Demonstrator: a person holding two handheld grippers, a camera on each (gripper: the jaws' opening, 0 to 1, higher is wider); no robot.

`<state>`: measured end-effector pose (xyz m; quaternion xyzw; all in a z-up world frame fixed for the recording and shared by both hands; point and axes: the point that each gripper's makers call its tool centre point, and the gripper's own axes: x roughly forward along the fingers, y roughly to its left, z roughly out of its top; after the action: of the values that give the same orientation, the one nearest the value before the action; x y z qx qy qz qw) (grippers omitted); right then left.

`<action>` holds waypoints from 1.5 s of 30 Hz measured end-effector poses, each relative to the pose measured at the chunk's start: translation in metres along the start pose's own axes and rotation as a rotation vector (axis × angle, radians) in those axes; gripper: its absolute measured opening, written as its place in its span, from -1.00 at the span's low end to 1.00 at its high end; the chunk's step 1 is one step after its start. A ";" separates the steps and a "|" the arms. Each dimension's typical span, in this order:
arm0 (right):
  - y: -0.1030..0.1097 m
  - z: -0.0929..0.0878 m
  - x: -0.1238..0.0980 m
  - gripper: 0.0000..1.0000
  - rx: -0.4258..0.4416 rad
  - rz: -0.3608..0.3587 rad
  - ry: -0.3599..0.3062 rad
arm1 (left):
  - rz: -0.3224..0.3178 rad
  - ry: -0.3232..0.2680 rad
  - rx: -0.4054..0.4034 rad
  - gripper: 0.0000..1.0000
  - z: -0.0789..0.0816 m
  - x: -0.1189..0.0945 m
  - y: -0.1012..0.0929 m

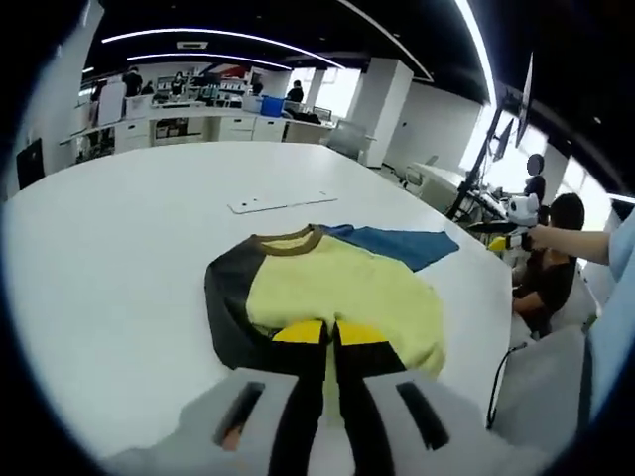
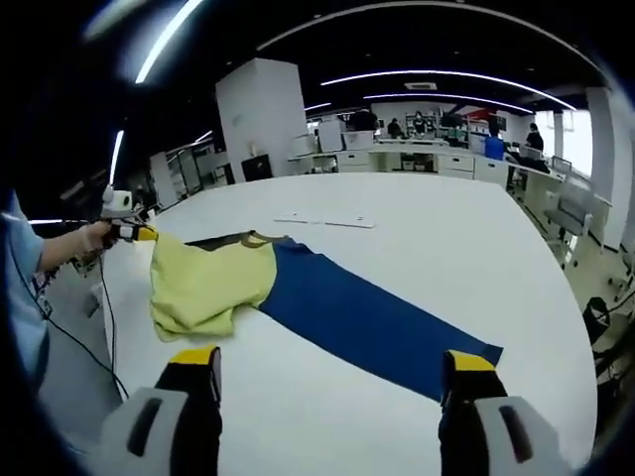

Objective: Fold the garment on the visible template until the final outline fits inside the template.

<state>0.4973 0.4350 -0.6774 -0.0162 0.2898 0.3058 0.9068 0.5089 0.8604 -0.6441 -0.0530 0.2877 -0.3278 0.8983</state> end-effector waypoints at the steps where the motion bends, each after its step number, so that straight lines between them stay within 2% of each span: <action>1: 0.001 0.000 0.000 0.84 0.004 0.001 -0.002 | -0.006 -0.001 0.011 -1.00 0.004 0.003 -0.003; 9: 0.010 -0.001 -0.001 0.84 0.012 0.014 -0.020 | -0.040 0.009 0.049 -1.00 0.032 0.035 -0.012; 17: 0.030 0.004 -0.002 0.85 -0.031 0.061 -0.030 | -0.049 0.041 -0.002 -1.00 0.037 0.068 -0.005; 23: 0.040 0.004 -0.003 0.84 -0.028 0.079 -0.046 | -0.060 0.071 -0.022 -1.00 0.033 0.094 -0.001; 36: 0.052 0.002 -0.001 0.82 -0.004 0.104 -0.068 | -0.100 0.178 0.022 -1.00 0.016 0.157 -0.003; 45: 0.054 -0.001 0.001 0.82 0.022 0.103 -0.074 | -0.105 0.231 0.036 -1.00 -0.002 0.177 0.000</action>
<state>0.4673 0.4794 -0.6707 0.0199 0.2599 0.3495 0.8999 0.6178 0.7509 -0.7315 -0.0139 0.3804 -0.3832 0.8416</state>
